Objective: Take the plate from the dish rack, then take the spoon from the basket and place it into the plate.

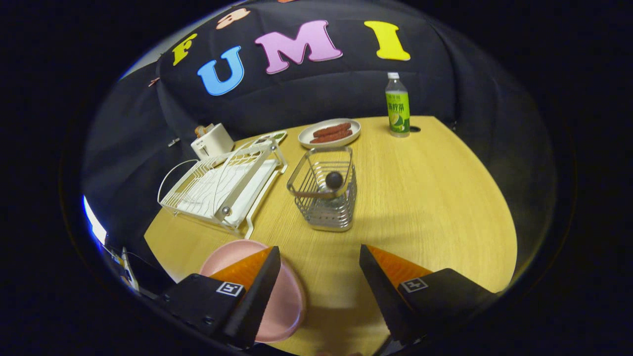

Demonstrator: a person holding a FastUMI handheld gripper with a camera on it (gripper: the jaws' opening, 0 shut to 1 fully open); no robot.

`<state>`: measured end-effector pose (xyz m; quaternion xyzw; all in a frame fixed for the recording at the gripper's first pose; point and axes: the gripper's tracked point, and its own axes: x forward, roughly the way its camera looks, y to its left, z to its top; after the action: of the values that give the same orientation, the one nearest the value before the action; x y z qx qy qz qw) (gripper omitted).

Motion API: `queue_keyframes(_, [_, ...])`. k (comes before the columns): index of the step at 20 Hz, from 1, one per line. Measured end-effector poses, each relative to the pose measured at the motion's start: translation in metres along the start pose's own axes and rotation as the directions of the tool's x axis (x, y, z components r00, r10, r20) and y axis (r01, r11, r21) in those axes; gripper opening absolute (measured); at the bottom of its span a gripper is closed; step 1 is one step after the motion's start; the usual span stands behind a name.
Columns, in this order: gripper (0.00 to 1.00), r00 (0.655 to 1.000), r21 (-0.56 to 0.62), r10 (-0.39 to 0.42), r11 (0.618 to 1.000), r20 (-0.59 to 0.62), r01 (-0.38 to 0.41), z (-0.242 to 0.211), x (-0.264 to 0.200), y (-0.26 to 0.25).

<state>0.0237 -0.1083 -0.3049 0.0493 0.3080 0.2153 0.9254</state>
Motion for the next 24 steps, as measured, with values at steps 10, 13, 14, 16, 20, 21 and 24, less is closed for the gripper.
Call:
queue_keyframes(10, [0.98,0.955,-0.276,-0.016,0.956,0.296,0.101,0.057,0.005,-0.007])
queue_keyframes(13, [0.98,0.942,-0.269,-0.014,0.957,0.335,0.11,0.066,0.018,-0.005])
queue_keyframes(14, [0.98,0.94,-0.26,-0.013,0.959,0.341,0.108,0.066,0.023,-0.005])
queue_keyframes(16, [0.98,0.942,-0.241,-0.008,0.966,0.334,0.093,0.064,0.035,-0.002])
queue_keyframes(20, [0.98,0.93,-0.25,0.039,0.967,0.365,0.057,0.069,0.044,0.012])
queue_keyframes(21, [0.96,0.927,-0.261,0.045,0.964,0.372,0.058,0.07,0.045,0.013])
queue_keyframes(24, [0.81,0.925,-0.273,0.081,0.962,0.37,0.025,0.069,0.05,0.024])
